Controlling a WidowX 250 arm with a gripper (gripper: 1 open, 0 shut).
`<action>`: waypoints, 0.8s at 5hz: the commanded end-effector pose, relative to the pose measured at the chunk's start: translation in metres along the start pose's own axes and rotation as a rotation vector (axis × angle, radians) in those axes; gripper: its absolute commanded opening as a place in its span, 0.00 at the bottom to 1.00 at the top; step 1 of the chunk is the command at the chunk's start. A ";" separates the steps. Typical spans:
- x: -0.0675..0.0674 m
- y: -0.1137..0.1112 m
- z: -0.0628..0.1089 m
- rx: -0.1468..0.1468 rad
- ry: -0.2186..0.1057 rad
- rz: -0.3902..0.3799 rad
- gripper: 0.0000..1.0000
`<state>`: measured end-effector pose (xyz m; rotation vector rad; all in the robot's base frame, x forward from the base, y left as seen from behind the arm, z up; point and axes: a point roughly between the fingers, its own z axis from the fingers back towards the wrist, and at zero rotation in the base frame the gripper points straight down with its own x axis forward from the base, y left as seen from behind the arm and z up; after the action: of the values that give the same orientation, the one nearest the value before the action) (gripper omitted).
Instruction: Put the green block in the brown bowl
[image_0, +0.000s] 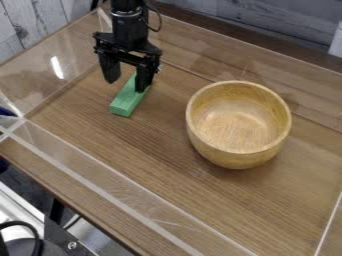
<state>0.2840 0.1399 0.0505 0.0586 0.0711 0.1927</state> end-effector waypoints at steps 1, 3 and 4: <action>0.012 0.007 0.020 0.021 -0.076 0.011 1.00; 0.011 0.006 0.025 0.024 -0.093 0.013 1.00; 0.010 0.006 0.028 0.026 -0.101 0.013 1.00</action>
<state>0.2856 0.1408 0.0509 0.0634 0.0596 0.1962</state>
